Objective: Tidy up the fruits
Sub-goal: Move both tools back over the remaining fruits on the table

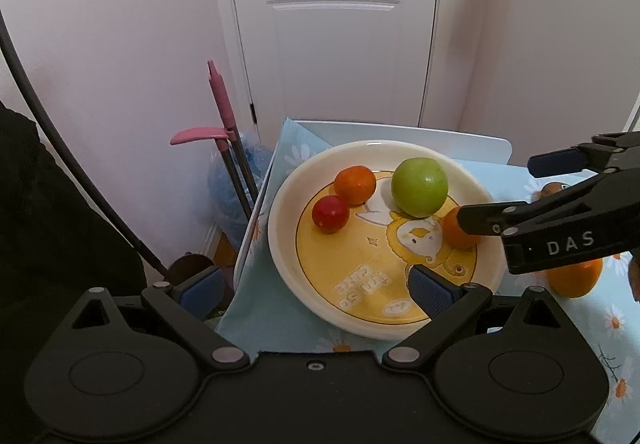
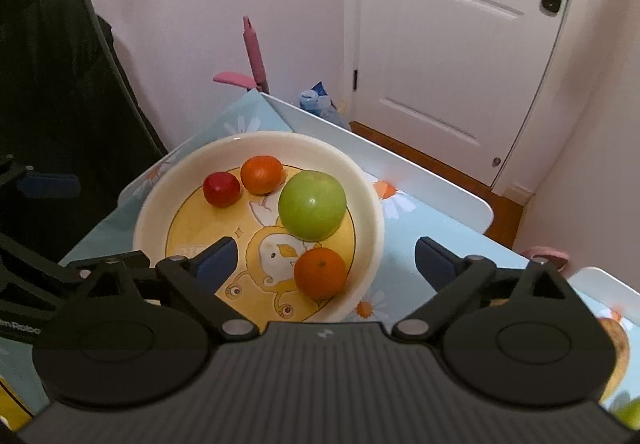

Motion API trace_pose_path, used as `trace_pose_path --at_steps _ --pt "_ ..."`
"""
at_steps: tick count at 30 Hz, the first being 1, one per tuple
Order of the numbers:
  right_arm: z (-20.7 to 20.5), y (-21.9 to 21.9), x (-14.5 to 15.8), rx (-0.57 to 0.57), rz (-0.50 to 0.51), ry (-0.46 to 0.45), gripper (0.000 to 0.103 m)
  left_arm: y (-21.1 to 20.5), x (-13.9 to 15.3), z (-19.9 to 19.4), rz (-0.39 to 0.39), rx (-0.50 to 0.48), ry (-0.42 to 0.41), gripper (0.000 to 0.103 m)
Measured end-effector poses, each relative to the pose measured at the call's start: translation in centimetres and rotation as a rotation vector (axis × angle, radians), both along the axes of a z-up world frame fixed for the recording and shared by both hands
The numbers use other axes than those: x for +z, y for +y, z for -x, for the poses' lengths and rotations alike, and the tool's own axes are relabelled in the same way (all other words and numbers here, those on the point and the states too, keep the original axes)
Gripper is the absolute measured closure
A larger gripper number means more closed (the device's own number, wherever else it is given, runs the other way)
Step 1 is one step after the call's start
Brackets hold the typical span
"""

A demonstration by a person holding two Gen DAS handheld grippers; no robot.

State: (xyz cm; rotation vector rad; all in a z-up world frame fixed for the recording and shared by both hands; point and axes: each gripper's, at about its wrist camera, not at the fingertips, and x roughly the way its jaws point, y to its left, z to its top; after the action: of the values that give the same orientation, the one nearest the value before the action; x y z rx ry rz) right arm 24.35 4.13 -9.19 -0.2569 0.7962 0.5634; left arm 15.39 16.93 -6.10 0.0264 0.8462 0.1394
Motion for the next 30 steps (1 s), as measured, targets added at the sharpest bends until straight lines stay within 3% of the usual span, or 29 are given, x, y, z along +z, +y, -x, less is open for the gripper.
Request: trace_pose_path --at_steps 13,22,30 --pt "4.1 -3.3 4.0 -0.115 -0.067 -0.037 0.000 -1.7 3.3 2.3 -0.015 -0.033 -0.072 0.003" --pt "6.7 -8.6 5.8 -0.267 -0.080 -0.061 0.000 -3.5 4.4 3.0 -0.012 -0.113 -0.103 0.003" --pt "8.6 -14.2 5.8 -0.335 -0.069 -0.073 0.000 -7.1 4.9 3.3 -0.027 -0.173 -0.121 0.003"
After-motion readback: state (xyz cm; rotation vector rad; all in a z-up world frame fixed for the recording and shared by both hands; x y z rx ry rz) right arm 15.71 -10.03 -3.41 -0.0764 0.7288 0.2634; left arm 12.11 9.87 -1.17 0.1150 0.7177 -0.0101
